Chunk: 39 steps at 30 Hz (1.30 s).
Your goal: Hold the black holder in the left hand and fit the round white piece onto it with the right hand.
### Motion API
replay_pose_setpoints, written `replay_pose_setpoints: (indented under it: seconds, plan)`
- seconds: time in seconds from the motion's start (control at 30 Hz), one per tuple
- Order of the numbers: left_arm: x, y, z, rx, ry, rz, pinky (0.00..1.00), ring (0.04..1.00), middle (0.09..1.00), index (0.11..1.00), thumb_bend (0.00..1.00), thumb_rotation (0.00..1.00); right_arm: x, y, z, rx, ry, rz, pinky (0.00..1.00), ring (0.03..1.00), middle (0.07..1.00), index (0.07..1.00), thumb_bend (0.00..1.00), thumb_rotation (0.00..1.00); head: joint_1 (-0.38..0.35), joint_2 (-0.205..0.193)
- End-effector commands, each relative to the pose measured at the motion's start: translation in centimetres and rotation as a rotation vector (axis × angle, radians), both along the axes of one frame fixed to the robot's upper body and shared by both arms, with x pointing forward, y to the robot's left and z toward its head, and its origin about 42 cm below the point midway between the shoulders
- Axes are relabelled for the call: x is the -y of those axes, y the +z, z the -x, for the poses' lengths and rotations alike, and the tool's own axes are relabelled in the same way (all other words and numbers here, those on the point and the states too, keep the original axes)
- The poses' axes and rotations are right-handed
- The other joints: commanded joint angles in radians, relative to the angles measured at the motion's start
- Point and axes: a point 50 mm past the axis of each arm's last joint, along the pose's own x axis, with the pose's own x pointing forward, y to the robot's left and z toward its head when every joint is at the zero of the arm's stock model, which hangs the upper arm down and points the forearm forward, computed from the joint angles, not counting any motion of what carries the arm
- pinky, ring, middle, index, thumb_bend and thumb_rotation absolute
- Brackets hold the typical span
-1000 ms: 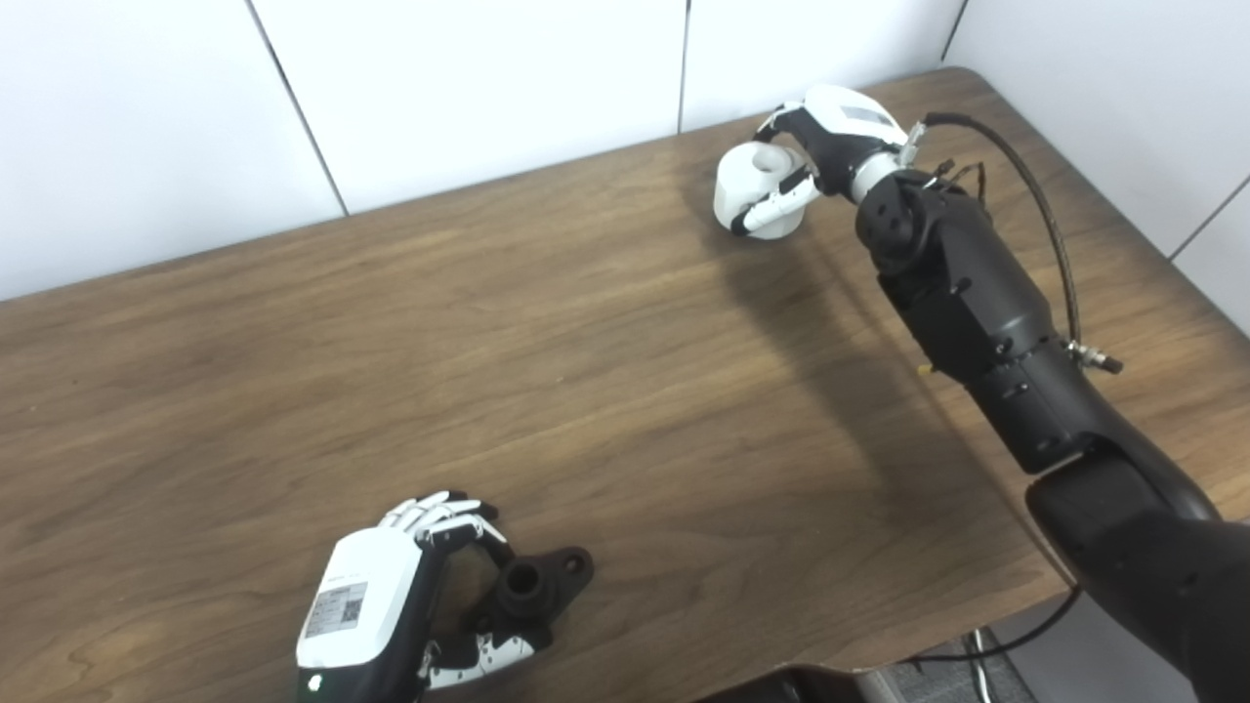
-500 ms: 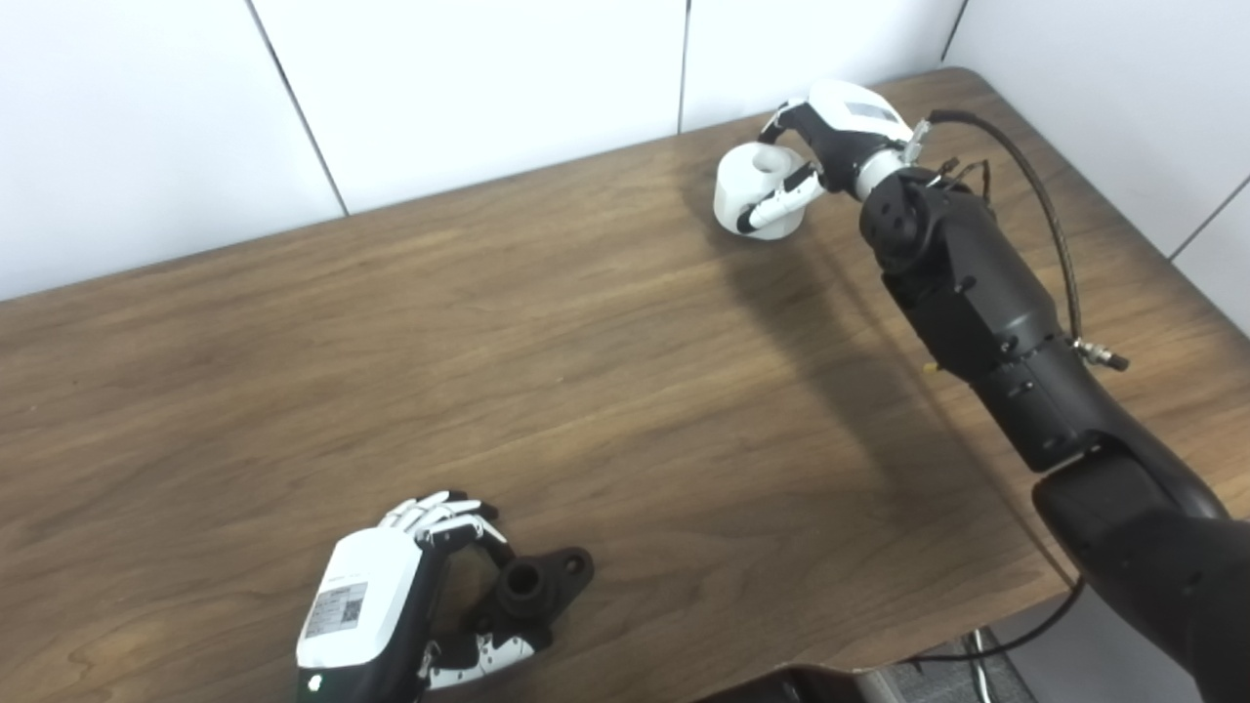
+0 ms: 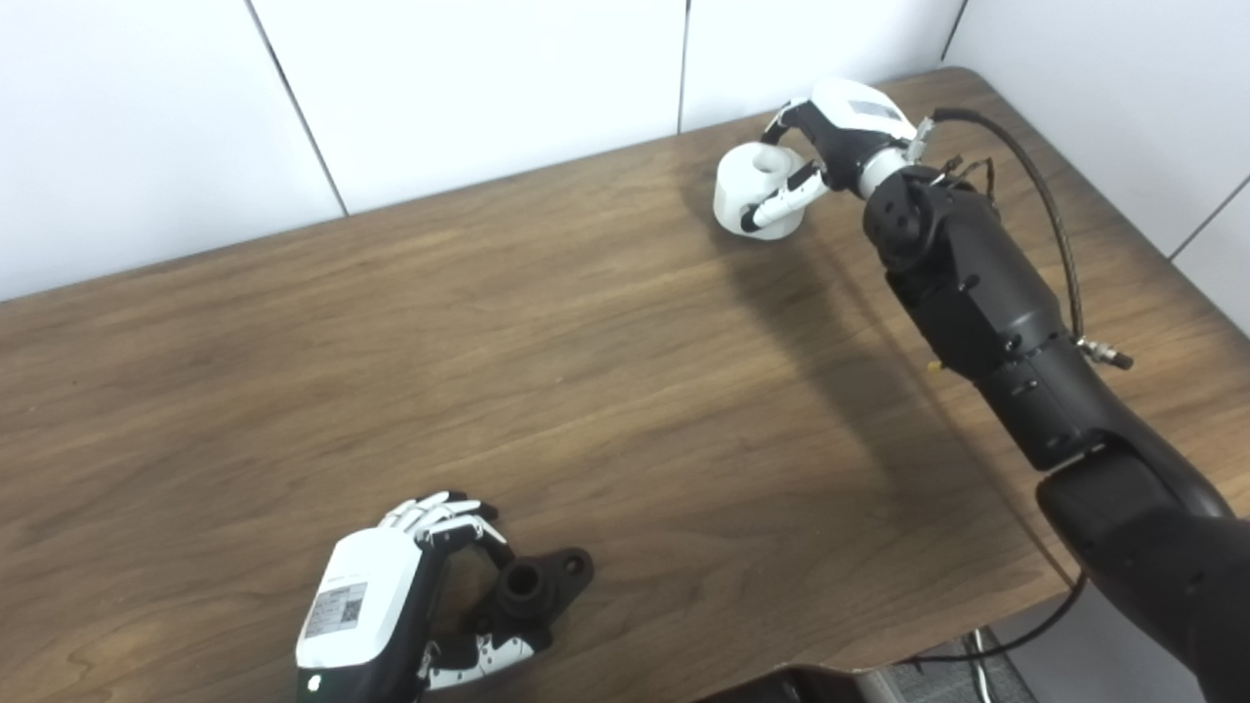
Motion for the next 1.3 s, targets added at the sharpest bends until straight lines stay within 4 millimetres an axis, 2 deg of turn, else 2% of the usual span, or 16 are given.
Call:
replay_pose_setpoints:
  seconds: [0.0,0.8,0.87,0.9,1.27]
  plan:
    - [-0.22,-0.12,0.42,-0.017,-0.002,-0.020,0.86,0.844,0.763,0.488,0.52,0.04,0.56,3.01,-0.27,0.102,0.003,0.037,0.88,0.969,0.916,0.688,0.78,0.34,-0.001,0.001]
    - [-0.17,-0.14,0.40,-0.013,-0.004,-0.018,0.86,0.843,0.761,0.488,0.52,0.04,0.73,2.84,-0.36,0.115,0.012,0.054,0.88,0.969,0.912,0.594,0.73,0.30,0.000,0.002]
    - [-0.20,-0.18,0.38,-0.013,-0.005,-0.020,0.86,0.842,0.761,0.488,0.52,0.05,0.75,2.80,-0.35,0.120,0.014,0.054,0.89,0.969,0.906,0.513,0.56,0.19,0.000,0.002]
    - [-0.19,-0.17,0.37,-0.013,-0.005,-0.022,0.86,0.842,0.762,0.488,0.52,0.05,0.77,2.76,-0.34,0.123,0.018,0.052,0.89,0.968,0.905,0.503,0.54,0.17,0.000,0.002]
    - [-0.12,-0.17,0.43,-0.015,-0.003,-0.021,0.86,0.844,0.760,0.488,0.52,0.05,0.96,2.72,-0.15,0.144,0.044,0.065,0.87,0.947,0.873,0.488,0.52,0.15,0.004,0.002]
